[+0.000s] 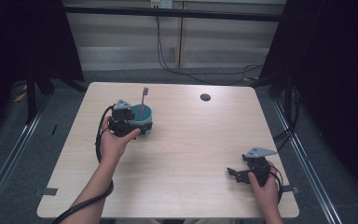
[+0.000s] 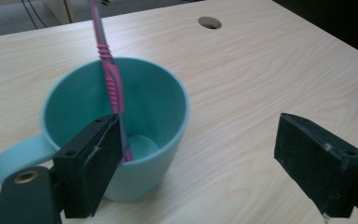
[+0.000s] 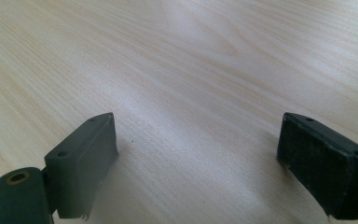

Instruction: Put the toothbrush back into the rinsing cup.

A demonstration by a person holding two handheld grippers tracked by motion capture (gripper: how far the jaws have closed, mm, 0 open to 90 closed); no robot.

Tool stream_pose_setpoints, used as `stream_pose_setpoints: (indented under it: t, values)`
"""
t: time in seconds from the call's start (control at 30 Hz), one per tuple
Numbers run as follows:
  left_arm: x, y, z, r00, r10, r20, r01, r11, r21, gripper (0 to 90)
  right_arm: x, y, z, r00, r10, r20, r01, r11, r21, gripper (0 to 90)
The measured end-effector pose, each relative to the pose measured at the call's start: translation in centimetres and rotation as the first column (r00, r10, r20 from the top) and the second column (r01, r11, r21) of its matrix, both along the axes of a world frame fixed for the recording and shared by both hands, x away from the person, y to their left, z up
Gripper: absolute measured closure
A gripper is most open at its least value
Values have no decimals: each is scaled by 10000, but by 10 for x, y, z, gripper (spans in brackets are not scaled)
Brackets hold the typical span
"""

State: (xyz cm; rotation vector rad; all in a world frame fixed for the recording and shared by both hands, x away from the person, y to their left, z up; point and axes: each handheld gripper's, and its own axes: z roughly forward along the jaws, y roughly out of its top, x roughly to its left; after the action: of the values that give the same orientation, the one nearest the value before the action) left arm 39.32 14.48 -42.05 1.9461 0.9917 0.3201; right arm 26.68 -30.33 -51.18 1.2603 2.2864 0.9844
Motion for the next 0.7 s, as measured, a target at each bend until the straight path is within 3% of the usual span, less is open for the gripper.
stream_pose_setpoints:
  t: [0.43,0.7]
  values:
    - [-17,-6,4,9981,-572,216,580,9977,-350,151,0,0,0,10000,16,19,-16,10000,-7,113]
    - [-28,-7,4,9950,-954,298,961,9951,-249,151,0,0,0,10000,-5,1,5,10000,-5,113]
